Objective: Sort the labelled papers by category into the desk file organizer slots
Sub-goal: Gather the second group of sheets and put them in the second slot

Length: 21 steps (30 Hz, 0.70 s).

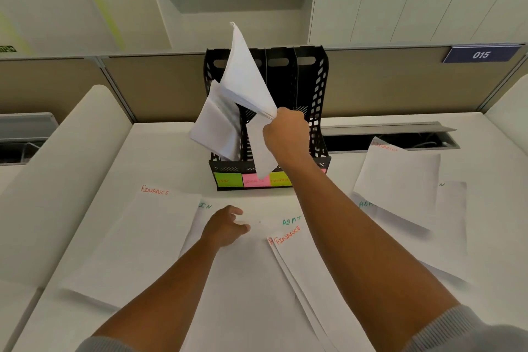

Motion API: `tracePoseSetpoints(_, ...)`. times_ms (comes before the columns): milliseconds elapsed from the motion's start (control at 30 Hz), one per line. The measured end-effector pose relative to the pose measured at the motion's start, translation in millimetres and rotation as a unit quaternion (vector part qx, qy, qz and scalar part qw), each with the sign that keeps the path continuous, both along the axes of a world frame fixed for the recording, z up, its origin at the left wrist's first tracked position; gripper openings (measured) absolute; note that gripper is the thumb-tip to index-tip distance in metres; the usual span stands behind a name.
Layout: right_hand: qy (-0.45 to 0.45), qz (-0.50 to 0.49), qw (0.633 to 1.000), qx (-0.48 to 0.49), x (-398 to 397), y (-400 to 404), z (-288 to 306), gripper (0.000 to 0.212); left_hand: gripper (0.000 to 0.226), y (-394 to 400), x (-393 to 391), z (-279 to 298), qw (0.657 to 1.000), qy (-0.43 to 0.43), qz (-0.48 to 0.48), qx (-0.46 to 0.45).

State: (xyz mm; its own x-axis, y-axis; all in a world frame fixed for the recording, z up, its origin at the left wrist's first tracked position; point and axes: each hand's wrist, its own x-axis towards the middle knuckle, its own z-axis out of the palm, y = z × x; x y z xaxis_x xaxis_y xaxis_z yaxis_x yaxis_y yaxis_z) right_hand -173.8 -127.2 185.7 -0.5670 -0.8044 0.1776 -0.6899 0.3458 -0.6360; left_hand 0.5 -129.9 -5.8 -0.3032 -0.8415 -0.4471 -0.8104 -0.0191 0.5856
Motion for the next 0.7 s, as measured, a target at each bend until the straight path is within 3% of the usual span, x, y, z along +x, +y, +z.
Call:
tracePoseSetpoints(300,-0.091,-0.007,0.995,-0.026,10,-51,-26,0.023,0.049,-15,-3,-23,0.998,-0.040,-0.050,0.002)
tracePoseSetpoints(700,-0.202,-0.001,0.979,0.035,9,-100,-95,0.025,0.030,-27,18,-36,0.995,0.076,0.032,-0.053)
